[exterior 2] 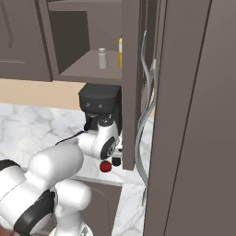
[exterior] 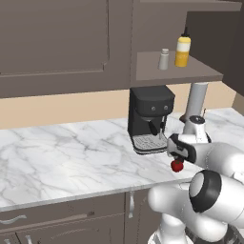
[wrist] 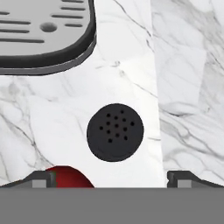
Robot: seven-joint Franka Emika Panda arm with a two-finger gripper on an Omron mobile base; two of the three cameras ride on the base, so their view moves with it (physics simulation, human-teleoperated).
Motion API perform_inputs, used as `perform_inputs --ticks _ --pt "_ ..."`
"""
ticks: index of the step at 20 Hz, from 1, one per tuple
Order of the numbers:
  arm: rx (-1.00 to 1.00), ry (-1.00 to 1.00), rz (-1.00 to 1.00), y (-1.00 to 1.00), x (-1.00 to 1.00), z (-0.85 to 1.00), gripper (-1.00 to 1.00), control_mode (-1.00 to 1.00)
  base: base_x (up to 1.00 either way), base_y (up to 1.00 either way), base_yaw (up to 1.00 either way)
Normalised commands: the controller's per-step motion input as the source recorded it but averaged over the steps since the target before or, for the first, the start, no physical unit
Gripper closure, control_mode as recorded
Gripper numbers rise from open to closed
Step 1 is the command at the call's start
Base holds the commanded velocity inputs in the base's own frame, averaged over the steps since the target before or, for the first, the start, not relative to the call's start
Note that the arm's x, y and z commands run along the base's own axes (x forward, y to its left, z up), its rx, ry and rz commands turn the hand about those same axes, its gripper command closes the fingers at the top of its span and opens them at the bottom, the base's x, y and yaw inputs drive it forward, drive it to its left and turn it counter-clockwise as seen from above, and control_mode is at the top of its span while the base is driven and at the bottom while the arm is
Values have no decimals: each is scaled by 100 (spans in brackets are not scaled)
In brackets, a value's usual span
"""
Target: There are various items on the counter. Only move the condiments/shakers into the cabinet.
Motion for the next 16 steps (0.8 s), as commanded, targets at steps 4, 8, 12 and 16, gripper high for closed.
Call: perform_inputs --ticks 4,8,12,16 --pt "0 0 0 -10 28 -13 -100 -100 0 0 0" --pt "0 0 0 -1 25 -10 -100 -100 0 0 0" --pt "0 0 0 0 25 -12 -100 -100 0 0 0" --pt "0 0 0 0 8 -17 100 -100 0 0 0"
